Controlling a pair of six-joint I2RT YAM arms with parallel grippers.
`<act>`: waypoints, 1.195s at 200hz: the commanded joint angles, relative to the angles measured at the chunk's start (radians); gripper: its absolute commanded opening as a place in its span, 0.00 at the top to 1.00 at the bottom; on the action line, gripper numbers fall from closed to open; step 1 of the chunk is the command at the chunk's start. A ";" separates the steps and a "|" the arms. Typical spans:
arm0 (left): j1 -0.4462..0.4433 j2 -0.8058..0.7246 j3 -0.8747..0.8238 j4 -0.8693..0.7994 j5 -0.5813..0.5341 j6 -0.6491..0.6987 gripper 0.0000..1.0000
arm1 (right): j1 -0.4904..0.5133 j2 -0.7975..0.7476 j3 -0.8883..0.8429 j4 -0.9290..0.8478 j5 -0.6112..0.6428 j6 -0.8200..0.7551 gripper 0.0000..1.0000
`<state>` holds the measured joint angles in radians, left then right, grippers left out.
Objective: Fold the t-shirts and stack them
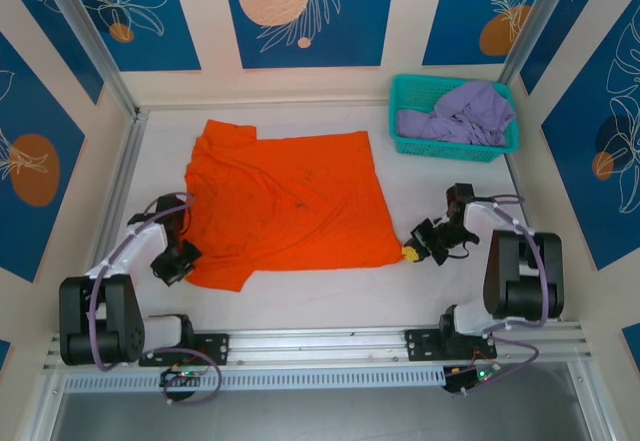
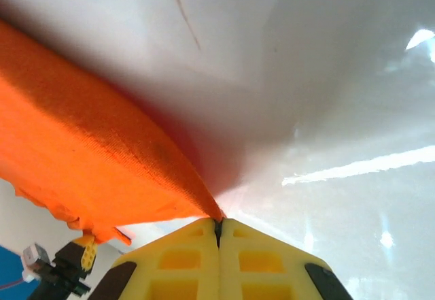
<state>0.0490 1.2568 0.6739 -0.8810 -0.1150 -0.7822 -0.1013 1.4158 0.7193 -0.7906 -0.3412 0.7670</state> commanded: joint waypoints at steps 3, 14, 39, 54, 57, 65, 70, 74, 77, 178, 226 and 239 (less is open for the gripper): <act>-0.030 -0.060 0.055 -0.125 -0.011 -0.013 1.00 | -0.028 -0.146 -0.022 -0.140 0.101 0.094 1.00; -0.050 -0.092 0.064 -0.153 -0.018 -0.041 1.00 | -0.037 -0.209 -0.032 -0.164 0.112 0.119 1.00; -0.093 -0.176 0.104 -0.203 -0.018 -0.112 1.00 | -0.020 -0.252 -0.002 -0.218 0.146 0.124 1.00; -0.125 -0.209 0.159 -0.258 -0.059 -0.146 1.00 | -0.003 -0.248 0.027 -0.226 0.168 0.118 1.00; -0.128 -0.212 0.172 -0.268 -0.066 -0.151 1.00 | 0.001 -0.248 0.035 -0.227 0.174 0.117 1.00; -0.135 -0.209 0.205 -0.295 -0.080 -0.153 1.00 | 0.014 -0.241 0.058 -0.233 0.193 0.117 1.00; -0.136 -0.203 0.226 -0.314 -0.087 -0.154 1.00 | 0.025 -0.235 0.075 -0.236 0.206 0.119 1.00; -0.137 -0.197 0.244 -0.331 -0.095 -0.154 1.00 | 0.033 -0.229 0.089 -0.239 0.217 0.120 1.00; -0.137 -0.191 0.259 -0.342 -0.099 -0.154 1.00 | 0.042 -0.225 0.098 -0.239 0.223 0.121 1.00; -0.160 0.304 0.773 -0.403 -0.031 -0.004 1.00 | 0.193 0.153 0.468 -0.219 0.355 0.075 1.00; -0.167 0.571 0.967 -0.435 -0.083 0.082 1.00 | 0.191 0.375 0.637 -0.217 0.368 0.050 1.00; -0.166 0.628 1.030 -0.452 -0.110 0.098 1.00 | 0.195 0.417 0.683 -0.223 0.368 0.050 1.00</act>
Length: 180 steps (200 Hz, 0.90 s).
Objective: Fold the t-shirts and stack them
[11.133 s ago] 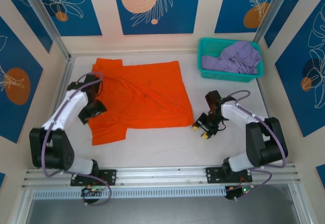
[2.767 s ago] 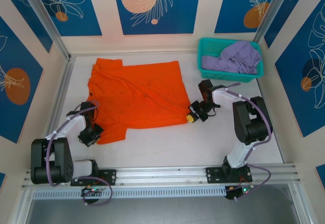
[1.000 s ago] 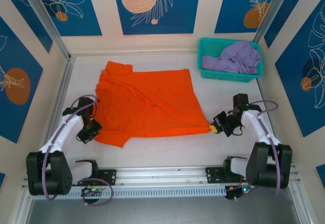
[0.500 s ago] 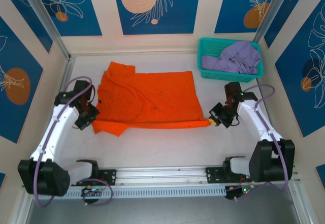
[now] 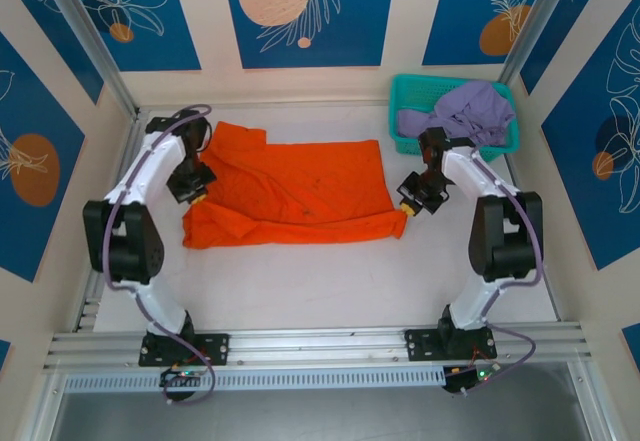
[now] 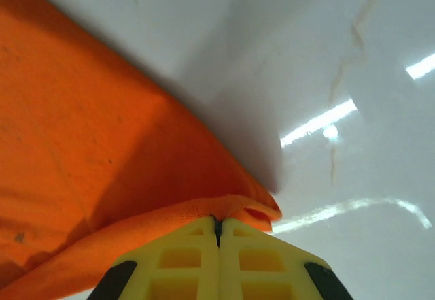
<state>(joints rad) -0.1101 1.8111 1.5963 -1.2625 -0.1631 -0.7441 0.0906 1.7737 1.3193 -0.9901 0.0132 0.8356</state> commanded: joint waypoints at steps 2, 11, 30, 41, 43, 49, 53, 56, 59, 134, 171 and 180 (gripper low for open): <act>-0.007 0.082 0.116 -0.074 -0.065 0.061 1.00 | 0.004 0.064 0.088 -0.024 0.014 -0.018 1.00; -0.008 0.117 0.157 -0.084 -0.076 0.067 0.99 | 0.008 0.092 0.119 -0.028 0.020 -0.018 1.00; -0.006 0.162 0.216 -0.094 -0.115 0.063 0.95 | 0.011 0.147 0.174 -0.044 0.026 -0.019 0.98; -0.005 0.181 0.246 -0.099 -0.139 0.055 0.90 | 0.011 0.173 0.200 -0.055 0.035 -0.021 0.96; -0.005 0.184 0.251 -0.100 -0.143 0.054 0.88 | 0.011 0.175 0.208 -0.058 0.035 -0.022 0.97; -0.004 0.191 0.269 -0.104 -0.154 0.051 0.83 | 0.011 0.180 0.218 -0.059 0.039 -0.023 0.96; -0.002 0.193 0.279 -0.104 -0.159 0.051 0.79 | 0.009 0.183 0.226 -0.060 0.040 -0.025 0.96; -0.002 0.196 0.286 -0.105 -0.163 0.050 0.78 | 0.010 0.183 0.230 -0.061 0.041 -0.025 0.95; -0.001 0.198 0.293 -0.106 -0.167 0.049 0.77 | 0.011 0.184 0.236 -0.062 0.041 -0.028 0.94; 0.014 0.004 0.171 -0.049 -0.089 0.022 0.19 | -0.049 0.004 0.132 0.039 -0.041 -0.032 0.46; 0.081 -0.155 -0.118 0.066 0.030 0.023 0.17 | -0.083 -0.095 -0.052 0.124 -0.147 -0.031 0.46; 0.093 -0.156 -0.147 0.080 0.058 0.026 0.17 | -0.088 -0.078 -0.057 0.126 -0.160 -0.038 0.46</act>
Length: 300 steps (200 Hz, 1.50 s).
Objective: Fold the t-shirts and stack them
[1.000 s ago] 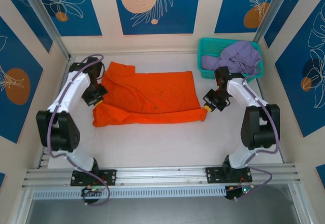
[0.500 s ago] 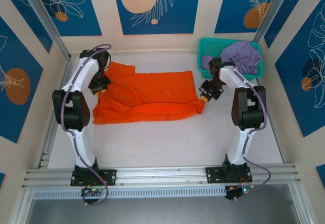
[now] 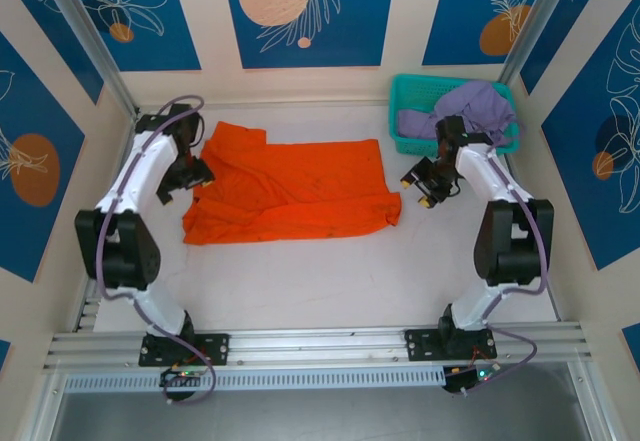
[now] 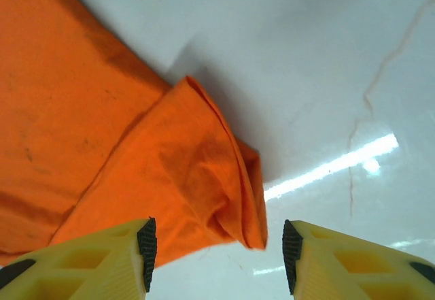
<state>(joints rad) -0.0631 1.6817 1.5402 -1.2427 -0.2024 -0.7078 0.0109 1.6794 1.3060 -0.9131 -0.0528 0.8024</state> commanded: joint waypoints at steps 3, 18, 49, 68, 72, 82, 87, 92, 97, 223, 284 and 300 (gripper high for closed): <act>0.050 -0.023 -0.095 0.063 0.104 -0.009 0.17 | -0.008 0.024 -0.041 0.050 -0.098 -0.009 0.46; 0.059 0.005 -0.093 0.074 0.140 -0.012 0.17 | -0.004 0.072 -0.021 0.053 -0.116 -0.034 0.47; 0.068 0.134 -0.007 0.090 0.193 -0.045 0.17 | 0.015 0.137 0.006 0.086 -0.033 -0.078 0.47; 0.077 0.221 0.036 0.089 0.215 -0.097 0.20 | 0.018 0.138 -0.021 0.147 -0.011 -0.084 0.46; 0.080 0.232 0.037 0.095 0.218 -0.108 0.20 | 0.018 0.137 -0.026 0.162 -0.016 -0.088 0.46; 0.087 0.255 0.031 0.113 0.227 -0.132 0.23 | 0.021 0.137 -0.042 0.192 -0.023 -0.096 0.45; 0.090 0.267 0.029 0.124 0.234 -0.141 0.25 | 0.023 0.135 -0.048 0.205 -0.024 -0.103 0.45; 0.094 0.280 0.031 0.132 0.247 -0.144 0.27 | 0.025 0.134 -0.056 0.224 -0.025 -0.111 0.44; 0.095 0.292 0.035 0.136 0.257 -0.145 0.28 | 0.028 0.135 -0.060 0.238 -0.025 -0.120 0.44; 0.161 0.323 -0.039 0.248 0.277 -0.083 0.80 | 0.029 0.138 -0.079 0.310 -0.089 -0.126 0.45; 0.166 0.352 -0.035 0.256 0.275 -0.043 0.64 | 0.027 0.154 -0.067 0.299 -0.099 -0.133 0.45; 0.167 0.366 -0.031 0.258 0.280 -0.035 0.65 | 0.027 0.159 -0.067 0.298 -0.105 -0.131 0.45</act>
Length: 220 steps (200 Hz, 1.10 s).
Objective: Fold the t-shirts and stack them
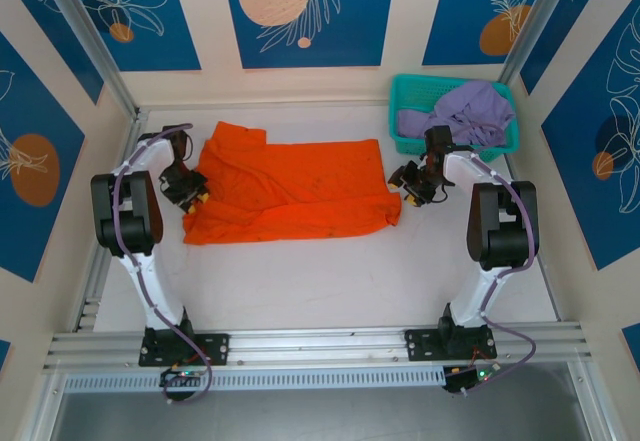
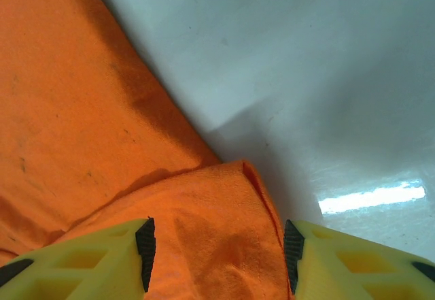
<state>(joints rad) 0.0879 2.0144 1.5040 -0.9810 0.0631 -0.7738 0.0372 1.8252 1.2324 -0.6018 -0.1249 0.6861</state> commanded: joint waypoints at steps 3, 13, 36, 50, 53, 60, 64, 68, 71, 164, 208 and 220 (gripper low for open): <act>0.016 0.037 0.006 -0.004 0.017 0.031 0.65 | 0.001 0.014 0.007 -0.015 -0.034 -0.014 0.45; 0.016 0.045 0.009 -0.004 0.019 0.033 0.65 | 0.001 0.017 0.005 -0.016 -0.035 -0.013 0.45; 0.016 0.056 0.019 -0.001 0.019 0.034 0.67 | -0.001 0.020 0.004 -0.016 -0.035 -0.014 0.45; 0.016 0.065 0.033 -0.005 0.018 0.038 0.68 | 0.001 0.019 0.003 -0.017 -0.033 -0.017 0.45; 0.016 0.069 0.036 -0.005 0.018 0.038 0.68 | 0.001 0.019 0.004 -0.018 -0.033 -0.017 0.45; 0.016 0.073 0.043 -0.006 0.022 0.040 0.68 | 0.001 0.021 0.006 -0.019 -0.032 -0.018 0.45; 0.016 0.077 0.047 -0.007 0.023 0.041 0.68 | 0.001 0.020 0.006 -0.019 -0.031 -0.019 0.45; 0.016 0.081 0.052 -0.008 0.025 0.042 0.69 | 0.001 0.021 0.006 -0.021 -0.030 -0.020 0.45; 0.016 0.082 0.056 -0.010 0.027 0.042 0.69 | 0.000 0.023 0.007 -0.022 -0.029 -0.020 0.46; 0.016 0.106 0.104 -0.035 0.009 0.080 0.85 | -0.002 0.046 0.019 -0.032 -0.018 -0.025 0.46; 0.016 0.101 0.117 -0.055 -0.006 0.094 0.87 | -0.004 0.052 0.023 -0.023 -0.008 -0.026 0.47; 0.017 0.092 0.122 -0.061 -0.015 0.101 0.91 | -0.005 0.058 0.025 -0.020 -0.007 -0.029 0.47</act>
<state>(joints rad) 0.0898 2.1014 1.5883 -0.9924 0.0757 -0.6952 0.0372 1.8595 1.2354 -0.6136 -0.1341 0.6785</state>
